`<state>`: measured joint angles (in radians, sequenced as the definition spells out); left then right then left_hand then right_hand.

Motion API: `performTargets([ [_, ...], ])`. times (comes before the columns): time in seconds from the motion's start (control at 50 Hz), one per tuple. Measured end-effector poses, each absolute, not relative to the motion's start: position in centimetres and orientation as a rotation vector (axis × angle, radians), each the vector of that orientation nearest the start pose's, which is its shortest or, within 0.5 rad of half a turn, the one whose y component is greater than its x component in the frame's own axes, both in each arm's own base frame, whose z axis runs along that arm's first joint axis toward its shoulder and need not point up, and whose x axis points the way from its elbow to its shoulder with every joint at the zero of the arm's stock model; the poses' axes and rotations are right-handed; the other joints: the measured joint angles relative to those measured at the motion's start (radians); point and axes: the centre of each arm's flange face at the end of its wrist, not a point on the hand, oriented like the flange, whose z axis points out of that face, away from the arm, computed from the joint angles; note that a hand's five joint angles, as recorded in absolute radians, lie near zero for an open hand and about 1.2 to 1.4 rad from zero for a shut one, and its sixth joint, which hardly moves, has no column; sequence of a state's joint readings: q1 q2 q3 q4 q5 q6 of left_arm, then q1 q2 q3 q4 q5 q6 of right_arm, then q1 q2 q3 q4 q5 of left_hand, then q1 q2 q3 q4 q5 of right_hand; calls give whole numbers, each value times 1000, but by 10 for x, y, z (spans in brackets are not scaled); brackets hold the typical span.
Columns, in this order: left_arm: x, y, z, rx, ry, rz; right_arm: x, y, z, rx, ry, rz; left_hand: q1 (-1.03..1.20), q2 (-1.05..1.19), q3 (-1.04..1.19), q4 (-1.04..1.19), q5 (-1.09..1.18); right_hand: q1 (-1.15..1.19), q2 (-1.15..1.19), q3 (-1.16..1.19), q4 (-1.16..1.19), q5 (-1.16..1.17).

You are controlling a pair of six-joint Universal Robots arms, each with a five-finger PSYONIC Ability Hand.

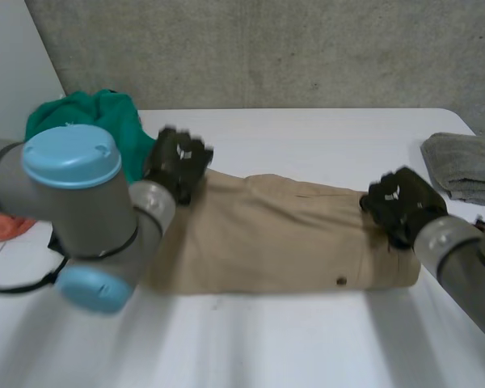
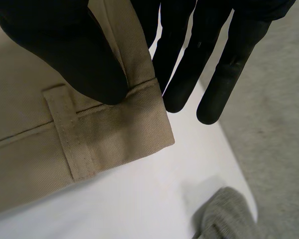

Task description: Fold the laundry.

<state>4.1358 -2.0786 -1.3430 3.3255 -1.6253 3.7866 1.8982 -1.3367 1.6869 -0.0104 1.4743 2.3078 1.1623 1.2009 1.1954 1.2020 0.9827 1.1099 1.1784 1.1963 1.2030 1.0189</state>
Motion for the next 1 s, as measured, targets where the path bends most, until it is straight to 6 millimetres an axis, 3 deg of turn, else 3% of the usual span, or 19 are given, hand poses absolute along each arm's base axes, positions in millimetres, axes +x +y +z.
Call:
performTargets([
  [0.12, -354, -332, 202, 1213, 1671, -2305, 247, -301, 195, -1467, 2222, -2115, 0, 0, 0, 0, 0, 0, 0, 0, 0, 0],
  [0.24, -373, -371, 176, 1218, 1575, -2399, 260, -353, 175, -1368, 2219, -2299, 0, 0, 0, 0, 0, -1, -1, -1, 0, 0],
  [0.28, -376, -377, 170, 1214, 1566, -2407, 263, -363, 170, -1349, 2211, -2332, -62, -75, -74, -63, -52, -69, -101, -108, -97, -94],
  [0.32, -381, -384, 162, 1205, 1557, -2416, 267, -377, 162, -1318, 2193, -2382, -602, -541, -529, -541, -515, -466, -496, -492, -493, -499],
  [0.36, -383, -385, 157, 1202, 1558, -2419, 271, -386, 156, -1280, 2167, -2423, -904, -857, -840, -846, -806, -776, -833, -826, -829, -842],
  [0.4, -384, -384, 154, 1202, 1567, -2417, 273, -389, 155, -1246, 2153, -2439, -973, -965, -946, -965, -911, -881, -951, -963, -960, -959],
  [0.48, -381, -374, 161, 1191, 1590, -2412, 270, -383, 163, -1159, 2157, -2411, -973, -991, -977, -998, -934, -883, -959, -980, -983, -971],
  [0.6, -363, -344, 189, 1155, 1648, -2416, 251, -344, 183, -1043, 2295, -2119, -973, -991, -977, -998, -934, -883, -959, -980, -983, -971],
  [0.7, -347, -317, 192, 1148, 1748, -2400, 231, -312, 171, -985, 2440, -1781, -973, -991, -977, -998, -934, -878, -955, -968, -973, -956],
  [0.78, -339, -302, 187, 1155, 1823, -2376, 224, -299, 155, -961, 2484, -1636, -973, -991, -977, -998, -934, -751, -822, -836, -843, -824],
  [0.82, -337, -297, 184, 1160, 1847, -2365, 223, -297, 149, -961, 2486, -1621, -973, -991, -977, -998, -934, -699, -792, -793, -801, -781],
  [0.86, -336, -293, 181, 1167, 1865, -2356, 222, -299, 140, -966, 2487, -1630, -973, -991, -977, -998, -934, -360, -435, -442, -453, -454],
  [0.92, -337, -288, 179, 1177, 1879, -2348, 220, -305, 132, -975, 2501, -1676, -973, -991, -977, -998, -934, -120, -80, -106, -116, -120],
  [1.0, -338, -284, 183, 1183, 1878, -2353, 210, -312, 134, -1008, 2540, -1772, -973, -991, -977, -998, -934, -78, -20, -13, -9, -58],
])
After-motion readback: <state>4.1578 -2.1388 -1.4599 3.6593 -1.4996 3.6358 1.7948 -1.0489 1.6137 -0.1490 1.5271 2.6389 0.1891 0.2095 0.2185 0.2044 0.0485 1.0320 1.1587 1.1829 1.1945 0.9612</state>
